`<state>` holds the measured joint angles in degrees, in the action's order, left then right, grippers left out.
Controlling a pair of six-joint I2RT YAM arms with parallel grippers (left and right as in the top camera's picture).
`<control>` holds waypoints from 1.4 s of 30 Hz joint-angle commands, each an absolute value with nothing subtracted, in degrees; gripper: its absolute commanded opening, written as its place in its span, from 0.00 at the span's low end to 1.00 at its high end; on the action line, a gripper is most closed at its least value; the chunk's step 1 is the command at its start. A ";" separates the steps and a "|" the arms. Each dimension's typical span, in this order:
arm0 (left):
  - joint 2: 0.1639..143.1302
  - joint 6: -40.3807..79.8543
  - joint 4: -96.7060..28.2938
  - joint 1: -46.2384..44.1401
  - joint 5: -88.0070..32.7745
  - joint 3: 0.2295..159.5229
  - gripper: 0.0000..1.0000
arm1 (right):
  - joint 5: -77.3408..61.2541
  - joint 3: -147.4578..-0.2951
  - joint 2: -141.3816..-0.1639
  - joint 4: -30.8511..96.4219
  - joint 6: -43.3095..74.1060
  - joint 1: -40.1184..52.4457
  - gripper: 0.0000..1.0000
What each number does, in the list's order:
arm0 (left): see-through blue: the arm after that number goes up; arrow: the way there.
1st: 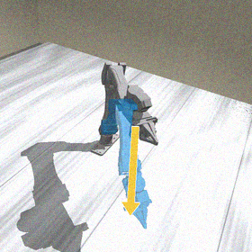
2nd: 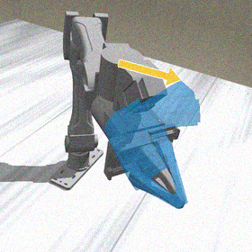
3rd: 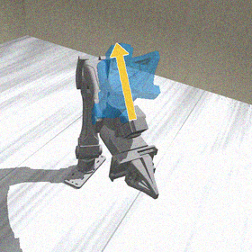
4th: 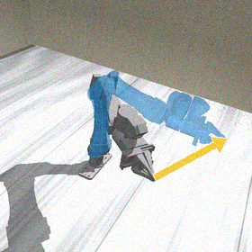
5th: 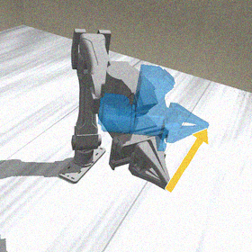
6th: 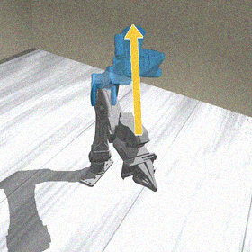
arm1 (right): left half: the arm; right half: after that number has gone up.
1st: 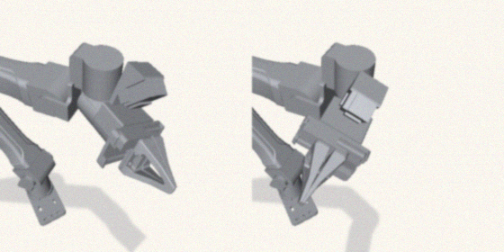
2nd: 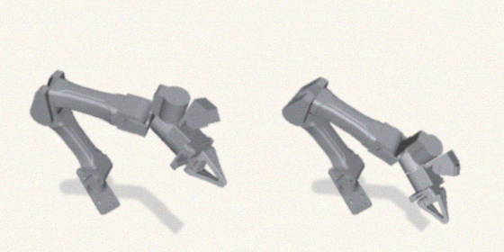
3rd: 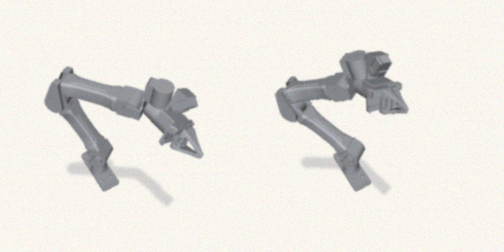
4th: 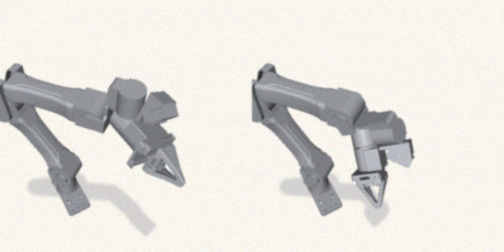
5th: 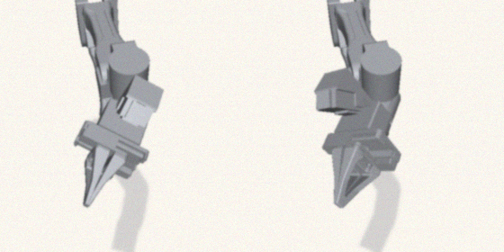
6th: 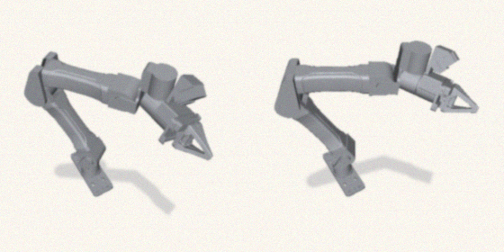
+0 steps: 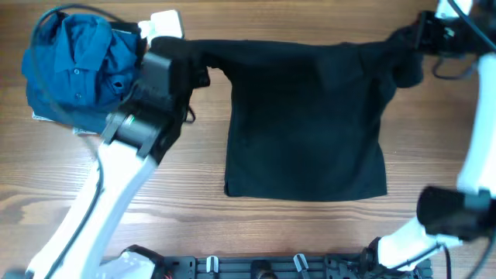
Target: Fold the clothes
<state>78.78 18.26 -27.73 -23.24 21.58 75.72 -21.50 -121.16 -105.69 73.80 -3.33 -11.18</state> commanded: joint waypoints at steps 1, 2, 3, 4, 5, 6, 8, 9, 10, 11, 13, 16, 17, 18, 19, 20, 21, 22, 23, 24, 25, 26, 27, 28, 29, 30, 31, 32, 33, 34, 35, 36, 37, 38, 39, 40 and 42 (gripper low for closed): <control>86.54 20.40 -23.64 -19.59 25.15 76.62 0.04 | -21.08 -121.38 -114.13 68.14 -4.29 -9.93 0.04; 88.49 20.40 -21.91 -19.11 25.15 76.62 0.04 | -21.08 -121.40 -116.29 65.84 -4.05 -9.47 0.04; 90.54 20.40 -20.14 -18.63 25.15 76.62 0.04 | -21.08 -121.40 -119.07 62.74 -4.01 -8.82 0.04; 92.44 20.40 -18.28 -18.20 25.15 76.62 0.04 | -21.08 -121.38 -121.21 60.27 -3.95 -8.34 0.04; 94.43 20.40 -16.27 -17.76 25.15 76.62 0.04 | -21.06 -121.40 -123.39 57.95 -3.92 -7.75 0.04; 96.33 20.40 -14.09 -17.45 25.15 76.62 0.04 | -21.06 -121.40 -124.81 56.23 -3.92 -7.35 0.04; 100.25 20.40 -9.04 -16.84 25.15 76.62 0.04 | -21.06 -121.40 -129.08 51.18 -3.57 -6.07 0.04; 101.84 20.40 -6.61 -16.67 25.15 76.62 0.04 | -21.04 -121.40 -130.82 49.15 -2.98 -5.48 0.04; 103.11 20.40 -4.75 -16.58 25.15 76.62 0.04 | -21.08 -121.38 -132.20 47.09 -2.76 -4.95 0.04; 105.01 20.40 -1.89 -16.53 25.15 76.62 0.04 | -21.06 -121.40 -133.97 44.66 -1.91 -4.25 0.04; 108.14 20.40 2.61 -16.49 25.15 76.62 0.04 | -21.04 -121.40 -136.20 41.08 -1.10 -3.14 0.04; 112.62 20.43 7.75 -16.49 25.17 76.62 0.12 | -18.28 -121.38 -138.19 36.75 0.54 -1.26 0.17; 113.36 20.40 8.21 -16.49 25.17 76.62 0.28 | -17.17 -121.40 -138.19 36.21 0.86 -0.95 0.43; 113.91 20.40 8.21 -16.47 25.17 76.62 0.49 | -16.34 -121.43 -138.06 35.86 1.61 -0.75 0.80; 114.15 20.40 8.19 -16.27 25.17 76.62 0.75 | -16.29 -121.51 -137.64 35.79 1.69 -0.71 0.96; 114.15 20.38 8.14 -16.12 25.17 76.62 0.94 | -16.34 -121.51 -137.16 35.86 1.72 -0.71 0.99; 114.15 20.38 8.16 -15.92 25.17 76.62 1.00 | -16.36 -121.51 -136.81 36.05 1.91 -0.73 1.00; 114.04 20.38 8.34 -15.62 25.17 76.62 1.00 | -16.36 -121.51 -136.11 36.56 2.11 -0.82 1.00; 113.75 20.38 8.45 -15.42 25.15 76.62 1.00 | -16.36 -121.51 -135.52 37.08 2.28 -0.84 1.00; 113.30 20.38 8.40 -15.07 25.15 76.64 1.00 | -16.34 -121.51 -134.41 38.30 3.01 -0.89 1.00; 112.90 20.36 8.36 -14.92 25.10 76.64 1.00 | -16.34 -121.51 -133.67 39.18 3.16 -0.93 1.00; 112.16 19.70 8.05 -14.81 24.45 76.64 1.00 | -16.40 -121.51 -132.31 40.91 3.20 -0.99 1.00; 111.37 19.70 7.53 -14.83 23.79 76.64 1.00 | -16.47 -121.51 -131.02 42.63 3.22 -1.02 1.00; 110.67 19.73 6.96 -14.83 23.14 76.64 1.00 | -16.53 -121.51 -130.06 43.94 3.22 -1.04 1.00; 109.65 19.73 6.09 -14.83 22.00 76.64 1.00 | -16.53 -121.51 -128.70 46.22 3.29 -1.04 1.00; 108.27 19.70 4.71 -14.87 20.12 76.64 1.00 | -16.56 -121.51 -127.04 49.41 3.44 -1.04 1.00; 107.44 19.73 3.62 -14.90 18.90 76.64 1.00 | -16.56 -121.51 -126.02 51.46 3.46 -1.04 1.00; 106.24 19.73 2.00 -14.90 17.12 76.64 1.00 | -16.56 -121.51 -124.75 54.28 3.44 -1.04 1.00; 105.21 19.73 0.36 -14.87 15.40 76.64 1.00 | -16.56 -121.51 -123.57 57.32 3.42 -1.04 1.00; 104.09 19.75 -1.50 -14.87 13.56 76.64 1.00 | -16.56 -121.51 -122.78 59.53 3.44 -1.04 1.00; 103.07 19.75 -3.64 -14.90 11.46 76.64 1.00 | -16.58 -121.51 -121.93 62.92 3.42 -1.04 1.00; 102.15 19.75 -5.65 -14.87 9.58 76.64 1.00 | -16.78 -121.51 -121.51 65.89 3.31 -1.04 1.00; 101.41 19.75 -7.53 -14.87 8.03 76.64 1.00 | -16.78 -121.49 -121.49 69.04 3.20 -1.04 1.00; 100.92 19.75 -8.91 -14.87 7.16 76.62 1.00 | -16.78 -121.49 -121.49 71.59 3.18 -1.04 1.00; 100.42 19.75 -10.61 -14.90 6.39 76.64 1.00 | -16.75 -121.25 -121.54 74.78 3.38 -1.04 1.00; 100.07 19.75 -12.12 -14.87 5.98 76.64 1.00 | -16.73 -120.46 -121.62 77.25 4.21 -1.04 1.00; 99.68 19.75 -14.79 -14.87 5.98 76.64 1.00 | -16.75 -118.10 -121.60 79.85 8.40 -1.02 1.00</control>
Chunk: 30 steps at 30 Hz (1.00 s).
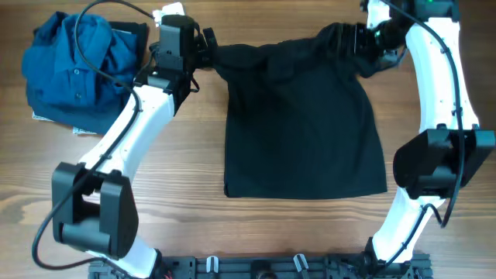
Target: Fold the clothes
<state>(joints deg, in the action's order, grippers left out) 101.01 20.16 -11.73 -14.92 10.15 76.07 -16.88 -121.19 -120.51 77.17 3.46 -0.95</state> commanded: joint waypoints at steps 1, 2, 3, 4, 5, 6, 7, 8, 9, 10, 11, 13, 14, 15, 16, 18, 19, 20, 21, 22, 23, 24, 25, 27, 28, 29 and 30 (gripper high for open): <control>99.63 19.75 -15.57 -14.87 5.98 76.64 1.00 | -16.71 -116.81 -121.60 80.18 9.50 -0.89 1.00; 99.63 19.75 -15.86 -14.87 5.98 76.64 1.00 | -16.53 -115.09 -121.60 79.75 10.52 -0.67 1.00; 99.63 19.75 -15.90 -14.85 5.98 76.64 1.00 | -15.51 -113.03 -121.60 78.72 12.45 -0.54 1.00; 99.63 19.73 -15.86 -14.74 6.02 76.64 1.00 | -14.66 -111.42 -121.60 77.89 14.13 -0.49 1.00; 99.63 19.75 -15.77 -14.55 6.02 76.64 1.00 | -14.33 -108.99 -121.60 76.69 16.10 -0.49 1.00; 99.63 19.75 -15.77 -14.31 6.00 76.64 1.00 | -14.39 -106.37 -121.60 75.37 17.39 -0.49 0.99; 99.63 19.75 -15.77 -14.00 6.00 76.64 1.00 | -14.39 -103.74 -121.60 73.95 18.83 -0.49 0.97; 99.63 19.75 -15.79 -13.72 6.00 76.64 1.00 | -14.39 -101.03 -121.60 72.34 20.12 -0.49 0.96; 99.63 19.73 -15.92 -13.47 6.00 76.62 1.00 | -14.39 -98.48 -121.60 70.65 20.95 -0.47 0.96; 99.63 19.73 -16.01 -13.26 6.00 76.64 1.00 | -14.35 -96.05 -121.60 69.21 21.50 -0.45 0.96; 99.63 19.70 -16.19 -13.10 6.00 76.62 1.00 | -14.37 -93.97 -121.60 68.03 22.15 -0.45 0.94; 99.63 19.70 -16.43 -12.84 6.00 76.62 1.00 | -14.37 -89.91 -121.60 65.65 23.20 -0.45 0.92; 99.63 19.70 -16.49 -12.84 6.00 76.64 1.00 | -14.17 -88.05 -121.60 64.49 23.90 -0.45 0.91; 99.63 19.70 -16.58 -12.84 6.00 76.62 1.00 | -13.63 -86.24 -121.60 63.18 24.62 -0.45 0.89; 99.63 19.73 -16.64 -12.84 6.00 76.62 1.00 | -13.28 -84.38 -121.60 61.54 25.74 -0.47 0.88; 99.63 19.75 -16.80 -12.84 6.00 76.62 1.00 | -13.32 -80.36 -121.60 57.06 27.81 -0.73 0.85; 99.63 19.75 -16.82 -12.84 6.00 76.62 1.00 | -13.28 -78.78 -121.60 55.11 28.75 -0.82 0.83; 99.63 19.75 -16.80 -12.84 6.00 76.62 1.00 | -13.28 -77.65 -121.60 53.56 28.80 -0.86 0.82; 99.63 19.75 -16.80 -12.84 6.00 76.62 1.00 | -13.13 -75.79 -121.60 51.09 29.12 -0.93 0.79; 99.63 19.75 -16.80 -12.84 6.00 76.62 1.00 | -12.47 -74.56 -121.60 49.58 29.58 -1.04 0.77; 99.63 19.75 -16.80 -12.84 6.00 76.62 1.00 | -10.96 -72.95 -121.60 47.57 30.20 -1.23 0.76; 99.63 19.75 -16.82 -12.84 6.00 76.62 1.00 | -9.98 -71.66 -121.60 45.78 30.22 -1.52 0.76; 99.63 19.75 -16.84 -12.84 6.00 76.62 1.00 | -8.73 -70.70 -121.60 44.36 30.24 -1.93 0.76; 99.63 19.77 -17.02 -12.86 5.98 76.62 1.00 | -6.17 -69.06 -121.60 41.65 30.24 -3.16 0.76; 99.63 19.75 -17.04 -12.86 5.98 76.62 1.00 | -5.28 -68.51 -121.60 40.49 30.24 -4.03 0.76; 99.63 19.75 -17.06 -12.86 5.98 76.62 1.00 | -4.82 -68.18 -121.60 39.55 30.20 -5.15 0.76; 99.63 19.75 -17.08 -12.91 5.87 76.62 1.00 | -4.64 -68.07 -121.62 38.98 30.20 -6.07 0.77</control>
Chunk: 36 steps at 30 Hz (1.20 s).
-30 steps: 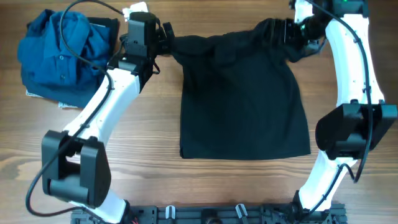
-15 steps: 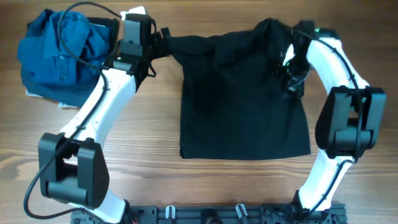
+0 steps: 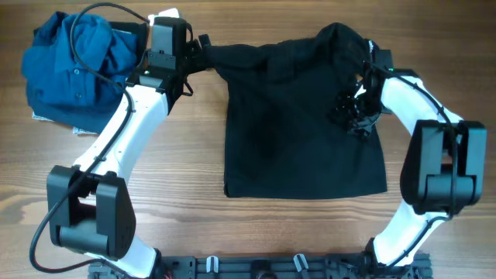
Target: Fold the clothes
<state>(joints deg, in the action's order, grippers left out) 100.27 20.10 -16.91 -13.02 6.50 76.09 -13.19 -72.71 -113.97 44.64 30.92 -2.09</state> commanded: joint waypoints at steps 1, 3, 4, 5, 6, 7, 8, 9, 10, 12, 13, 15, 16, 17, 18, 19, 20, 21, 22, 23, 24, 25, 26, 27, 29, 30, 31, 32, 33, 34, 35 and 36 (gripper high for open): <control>99.66 19.75 -17.08 -12.91 5.41 76.62 1.00 | -4.67 -68.01 -121.62 38.26 30.15 -7.46 0.77; 99.66 19.75 -17.08 -12.91 4.62 76.62 1.00 | -4.64 -68.01 -121.62 36.95 29.93 -10.31 0.77; 99.66 19.75 -17.10 -12.95 4.14 76.62 1.00 | -4.67 -68.01 -121.62 36.32 29.78 -11.86 0.77; 99.66 19.75 -17.17 -12.97 3.84 76.62 1.00 | -4.67 -68.01 -121.62 35.55 29.15 -13.34 0.77; 99.66 19.77 -17.26 -12.97 3.84 76.62 1.00 | -4.73 -68.01 -121.62 34.89 28.40 -14.48 0.77; 99.66 19.77 -17.26 -13.02 3.84 76.62 1.00 | -4.89 -68.01 -121.62 33.87 28.08 -15.99 0.78; 99.66 19.75 -17.26 -13.06 3.86 76.62 1.00 | -5.06 -68.01 -121.62 32.73 27.07 -17.45 0.78; 99.66 19.75 -17.21 -13.06 3.86 76.62 1.00 | -5.96 -68.03 -121.62 30.35 26.35 -20.10 0.78; 99.66 19.77 -17.21 -13.06 3.86 76.62 1.00 | -7.01 -68.01 -121.62 28.99 25.50 -21.26 0.78; 99.66 19.77 -17.21 -13.06 3.86 76.62 1.00 | -8.80 -68.03 -121.62 25.63 24.10 -22.98 0.78; 99.66 19.77 -17.23 -13.13 3.81 76.62 1.00 | -9.04 -68.07 -121.62 21.52 22.76 -23.90 0.78; 99.66 19.77 -17.21 -13.30 3.36 76.62 1.00 | -9.02 -68.23 -121.62 18.17 21.93 -24.16 0.78; 99.70 19.75 -17.15 -13.39 2.70 76.62 1.00 | -9.04 -68.36 -121.62 15.33 20.95 -24.29 0.78; 99.85 19.75 -16.91 -13.56 1.58 76.62 1.00 | -9.08 -68.79 -121.60 12.88 20.18 -24.47 0.81; 100.05 19.75 -16.56 -13.74 0.75 76.62 1.00 | -9.78 -69.41 -121.62 11.57 18.72 -24.51 0.83; 100.27 19.73 -16.29 -13.98 -0.03 76.62 1.00 | -10.85 -70.32 -121.60 11.31 17.17 -24.51 0.84; 100.49 19.66 -16.08 -14.13 -0.51 76.62 1.00 | -12.43 -71.59 -121.60 11.73 15.92 -24.51 0.88; 100.86 18.44 -15.64 -14.48 -1.34 76.62 1.00 | -14.06 -72.99 -121.58 12.82 14.87 -24.49 0.90; 101.23 16.14 -15.07 -14.83 -2.83 76.62 0.99 | -15.53 -74.83 -121.47 14.79 14.74 -24.45 0.92; 101.78 13.39 -14.37 -15.25 -4.86 76.62 0.99 | -16.56 -76.25 -121.32 16.51 14.74 -24.40 0.95; 102.24 11.20 -13.80 -15.64 -6.35 76.62 0.99 | -18.44 -78.50 -120.77 19.55 14.74 -24.38 0.97; 103.18 7.44 -12.62 -16.34 -8.69 76.62 0.99 | -19.44 -79.72 -120.27 21.30 14.74 -24.38 0.99; 103.72 5.37 -11.86 -16.78 -9.80 76.62 0.99 | -20.34 -81.19 -119.35 23.64 14.74 -24.38 0.99; 104.71 1.96 -10.44 -17.61 -11.18 76.62 0.99 | -21.26 -82.48 -118.28 25.82 14.76 -24.38 1.00; 106.32 -2.37 -7.68 -19.00 -11.55 76.62 0.99 | -23.59 -84.68 -115.77 29.69 14.00 -24.27 1.00; 107.22 -4.10 -6.04 -19.68 -11.53 76.62 0.99 | -25.17 -85.67 -114.41 31.38 12.82 -24.16 1.00; 107.87 -4.95 -4.78 -20.21 -11.53 76.62 0.99 | -26.83 -86.32 -112.97 32.86 11.53 -24.12 1.00; 108.73 -5.85 -3.27 -20.82 -11.53 76.64 0.97 | -27.53 -86.54 -111.83 33.67 10.59 -24.05 0.99; 109.56 -5.87 -1.83 -21.30 -11.51 76.64 0.96 | -28.40 -86.59 -109.75 35.00 9.67 -23.94 1.00; 110.45 -5.80 -0.47 -21.67 -11.55 76.64 0.95 | -28.56 -86.59 -108.55 35.94 9.28 -23.86 1.00; 111.74 -5.80 0.99 -22.17 -11.55 76.79 0.95 | -28.49 -86.59 -106.52 37.54 8.88 -23.64 1.00; 112.99 -5.82 1.56 -22.61 -11.55 77.34 0.95 | -28.56 -86.59 -105.10 38.63 8.93 -23.42 1.00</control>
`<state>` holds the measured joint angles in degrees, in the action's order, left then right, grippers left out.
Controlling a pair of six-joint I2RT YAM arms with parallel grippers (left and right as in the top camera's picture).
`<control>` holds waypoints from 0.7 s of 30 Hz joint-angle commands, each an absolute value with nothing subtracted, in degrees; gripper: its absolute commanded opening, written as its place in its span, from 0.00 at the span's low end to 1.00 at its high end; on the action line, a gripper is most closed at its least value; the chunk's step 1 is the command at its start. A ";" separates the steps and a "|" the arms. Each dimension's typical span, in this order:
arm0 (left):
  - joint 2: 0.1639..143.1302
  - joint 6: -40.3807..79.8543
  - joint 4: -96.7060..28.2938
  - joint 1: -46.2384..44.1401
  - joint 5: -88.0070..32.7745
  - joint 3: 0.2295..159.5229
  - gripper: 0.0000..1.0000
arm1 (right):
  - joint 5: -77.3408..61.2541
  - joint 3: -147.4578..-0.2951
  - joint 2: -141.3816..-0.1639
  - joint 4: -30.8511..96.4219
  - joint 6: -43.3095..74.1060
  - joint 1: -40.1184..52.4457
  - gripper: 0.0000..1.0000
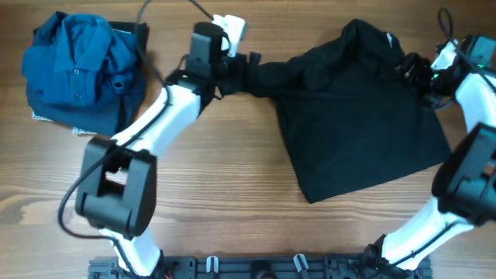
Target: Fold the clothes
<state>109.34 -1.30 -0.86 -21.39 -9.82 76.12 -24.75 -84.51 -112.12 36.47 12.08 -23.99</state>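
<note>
A black T-shirt (356,124) lies skewed on the wooden table, its lower hem turned toward the bottom right. Its left sleeve is drawn out into a taut strip that ends in my left gripper (249,65), which is shut on it. At the shirt's upper right edge, my right gripper (412,71) is closed on the cloth, its fingers dark against the fabric. A hump of bunched cloth (363,32) rises at the shirt's top.
A crumpled blue button shirt (77,66) sits in a heap at the far left on a dark folded item. The arms' mounting rail (271,267) runs along the near table edge.
The black shirt has shifted right and turned askew. My left gripper, still holding the sleeve, is now nearer the table's middle. My right gripper went from the shirt's right half to its upper right edge.
The shirt first lay spread wide, with both grippers at the sleeve ends. Then the right sleeve was brought in toward the body while the left kept its hold. Then my right gripper rested on the shirt's right half. Now the whole shirt sits further right, skewed.
</note>
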 commanded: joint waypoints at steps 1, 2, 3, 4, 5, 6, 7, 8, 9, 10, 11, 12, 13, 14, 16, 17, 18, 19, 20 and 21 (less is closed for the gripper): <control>114.32 -6.07 1.56 -23.09 -11.55 78.17 0.95 | -28.53 -86.59 -103.85 39.64 8.91 -23.16 1.00; 115.44 -6.52 1.41 -23.49 -11.55 78.96 0.95 | -28.53 -86.59 -102.96 40.23 8.91 -22.85 1.00; 117.62 -7.86 0.64 -24.47 -11.53 80.88 0.95 | -28.56 -86.59 -101.45 41.23 8.91 -22.04 1.00; 118.78 -8.78 0.30 -25.04 -11.55 81.91 0.96 | -28.56 -86.59 -100.73 41.69 8.91 -21.54 1.00; 120.29 -9.58 -0.12 -25.80 -11.51 83.29 0.96 | -28.53 -86.59 -99.96 42.26 8.88 -20.91 1.00; 122.13 -11.11 -0.99 -26.85 -11.46 85.38 0.96 | -28.51 -86.59 -99.07 42.96 8.91 -20.14 1.00; 123.83 -11.86 -1.52 -27.68 -10.79 87.18 0.96 | -28.53 -86.59 -98.56 43.42 8.93 -19.66 1.00; 125.19 -11.88 -1.85 -28.42 -9.58 88.86 0.97 | -28.56 -86.59 -98.21 43.81 8.99 -19.27 1.00; 126.43 -12.34 -2.00 -29.10 -8.69 90.39 0.98 | -28.56 -86.59 -98.02 44.23 8.99 -18.92 1.00; 127.44 -13.43 -1.98 -29.65 -8.43 91.42 0.98 | -28.56 -86.59 -98.00 44.53 8.99 -18.63 1.00; 128.05 -13.54 -1.93 -30.09 -7.94 92.18 0.97 | -28.53 -86.56 -98.00 44.97 9.02 -18.35 1.00; 128.46 -13.56 -1.96 -30.33 -7.86 92.68 0.97 | -28.53 -86.56 -98.00 45.45 8.99 -18.13 1.00; 128.90 -13.56 -1.93 -30.57 -7.86 93.08 0.97 | -28.51 -86.56 -98.02 45.87 8.97 -17.93 1.00; 129.19 -13.54 -1.93 -30.76 -7.92 93.25 0.97 | -28.53 -86.56 -98.02 46.19 8.99 -17.89 1.00; 129.86 -13.54 -1.93 -31.09 -7.92 93.27 0.97 | -28.56 -86.56 -98.02 46.46 9.02 -17.85 1.00; 130.17 -13.54 -1.96 -31.27 -8.03 93.27 0.97 | -28.56 -86.56 -98.02 46.59 9.08 -17.85 0.99; 130.67 -13.54 -1.96 -31.38 -8.12 93.27 0.97 | -28.56 -86.56 -98.02 46.63 9.13 -17.85 0.99; 131.13 -13.56 -1.91 -31.53 -8.10 93.27 0.97 | -28.56 -86.56 -98.02 46.70 9.17 -17.85 1.00; 131.68 -13.61 -1.89 -31.68 -8.08 93.27 0.98 | -28.56 -86.56 -98.02 46.74 9.17 -17.85 1.00; 132.22 -13.98 -1.72 -31.77 -8.05 93.27 0.98 | -28.56 -86.56 -98.02 46.76 9.17 -17.85 1.00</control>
<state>129.32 -12.16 -2.04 -31.51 -8.84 92.07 -27.46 -86.08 -98.76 46.52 10.13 -18.02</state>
